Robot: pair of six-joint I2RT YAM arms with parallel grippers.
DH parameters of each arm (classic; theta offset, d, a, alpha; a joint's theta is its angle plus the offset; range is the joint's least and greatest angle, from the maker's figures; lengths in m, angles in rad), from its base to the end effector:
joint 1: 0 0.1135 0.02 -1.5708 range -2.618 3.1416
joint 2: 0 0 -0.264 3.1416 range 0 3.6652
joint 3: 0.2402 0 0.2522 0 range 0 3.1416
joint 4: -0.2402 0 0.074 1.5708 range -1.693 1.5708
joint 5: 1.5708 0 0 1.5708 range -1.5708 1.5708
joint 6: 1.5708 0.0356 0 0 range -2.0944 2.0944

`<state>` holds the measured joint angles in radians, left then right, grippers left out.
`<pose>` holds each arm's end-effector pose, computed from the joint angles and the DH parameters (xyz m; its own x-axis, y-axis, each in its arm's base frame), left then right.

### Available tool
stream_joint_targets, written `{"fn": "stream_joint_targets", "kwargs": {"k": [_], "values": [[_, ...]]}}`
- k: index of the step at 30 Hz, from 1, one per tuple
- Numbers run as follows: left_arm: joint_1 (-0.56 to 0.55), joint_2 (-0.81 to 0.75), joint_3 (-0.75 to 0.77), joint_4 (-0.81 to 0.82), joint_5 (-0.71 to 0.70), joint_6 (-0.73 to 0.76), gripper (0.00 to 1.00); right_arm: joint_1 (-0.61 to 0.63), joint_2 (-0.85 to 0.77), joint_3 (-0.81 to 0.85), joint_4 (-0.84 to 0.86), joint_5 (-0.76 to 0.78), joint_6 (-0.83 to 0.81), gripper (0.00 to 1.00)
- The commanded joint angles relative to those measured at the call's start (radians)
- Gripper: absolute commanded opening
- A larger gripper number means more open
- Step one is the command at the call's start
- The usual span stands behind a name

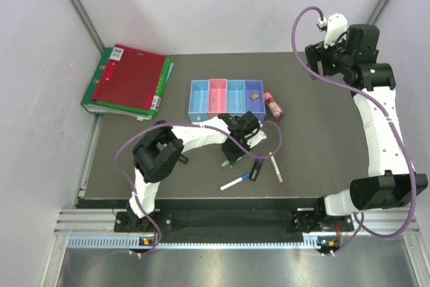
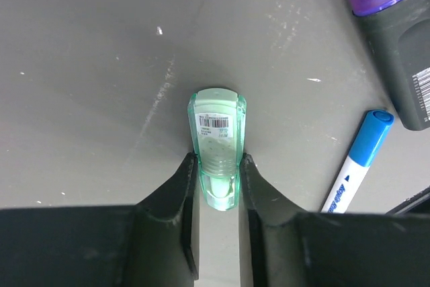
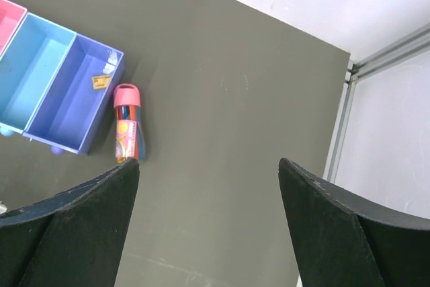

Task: Sort the stationery into containers
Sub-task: Pick up the stationery from the center of the board.

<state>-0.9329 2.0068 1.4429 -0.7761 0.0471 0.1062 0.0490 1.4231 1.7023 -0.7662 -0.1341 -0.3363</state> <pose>0.2343 -0.3189 0.1659 -0.4907 0.8398 -0.2323 0.8658 0.5000 -0.0213 0.2961 0.0193 0.4487 -0.3863 -0.3464 -0.8549 -0.3115 0.9214 -0.2326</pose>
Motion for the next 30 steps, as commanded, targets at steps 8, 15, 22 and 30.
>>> {"fn": "stream_joint_targets", "kwargs": {"k": [8, 15, 22, 30], "values": [[-0.001, -0.074, -0.007, -0.003, -0.038, 0.039, 0.0, -0.011, 0.005, 0.068, 0.001, -0.015, 0.02, 0.84], [0.008, -0.114, 0.069, -0.032, -0.107, 0.07, 0.0, -0.009, 0.005, 0.072, -0.002, -0.015, 0.025, 0.84], [0.012, -0.154, 0.2, -0.019, -0.173, 0.115, 0.0, -0.008, -0.006, 0.062, 0.002, 0.002, 0.025, 0.84], [0.058, -0.044, 0.427, 0.054, -0.262, 0.22, 0.0, -0.009, -0.055, -0.03, 0.106, 0.131, 0.026, 0.83]]}}
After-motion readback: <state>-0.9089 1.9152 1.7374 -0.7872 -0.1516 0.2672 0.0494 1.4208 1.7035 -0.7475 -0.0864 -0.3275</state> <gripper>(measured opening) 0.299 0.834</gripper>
